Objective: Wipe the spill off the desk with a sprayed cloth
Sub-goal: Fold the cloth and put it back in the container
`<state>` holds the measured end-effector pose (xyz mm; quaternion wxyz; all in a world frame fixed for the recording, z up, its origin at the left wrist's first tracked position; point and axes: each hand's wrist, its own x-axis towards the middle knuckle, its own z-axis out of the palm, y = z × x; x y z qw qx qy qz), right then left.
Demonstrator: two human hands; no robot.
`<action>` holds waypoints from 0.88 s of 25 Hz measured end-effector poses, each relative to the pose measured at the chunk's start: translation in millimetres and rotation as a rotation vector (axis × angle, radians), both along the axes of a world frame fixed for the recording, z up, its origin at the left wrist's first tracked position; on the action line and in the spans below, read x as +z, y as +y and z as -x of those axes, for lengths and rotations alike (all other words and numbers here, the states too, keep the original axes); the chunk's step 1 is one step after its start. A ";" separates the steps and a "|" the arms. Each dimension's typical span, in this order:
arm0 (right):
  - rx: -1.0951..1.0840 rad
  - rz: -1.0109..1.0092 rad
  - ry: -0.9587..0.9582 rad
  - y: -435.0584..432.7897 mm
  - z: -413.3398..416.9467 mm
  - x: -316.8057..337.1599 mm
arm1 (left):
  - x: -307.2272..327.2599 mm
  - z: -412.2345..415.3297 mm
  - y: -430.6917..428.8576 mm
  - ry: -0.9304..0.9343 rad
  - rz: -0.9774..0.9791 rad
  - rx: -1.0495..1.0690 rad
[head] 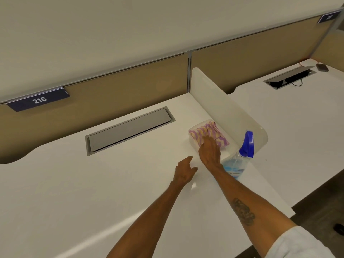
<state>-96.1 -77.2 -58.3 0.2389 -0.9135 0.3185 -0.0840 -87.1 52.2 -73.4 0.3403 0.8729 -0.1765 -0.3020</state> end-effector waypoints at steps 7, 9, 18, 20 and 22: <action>0.079 0.080 -0.228 43.1 50.6 -10.7 | -17.9 35.0 25.6 -0.189 -0.396 -0.307; 0.038 0.078 -0.258 52.2 65.9 -13.2 | -18.9 43.8 34.6 -0.169 -0.439 -0.307; -0.402 -0.002 -0.448 81.4 123.6 -17.6 | -19.3 74.4 71.5 0.048 -0.513 -0.219; -0.521 0.018 -0.515 78.2 124.0 -8.8 | -20.2 76.3 77.1 0.049 -0.495 -0.236; -0.606 0.010 -0.561 70.6 120.9 1.9 | -19.8 77.0 80.6 0.042 -0.480 -0.244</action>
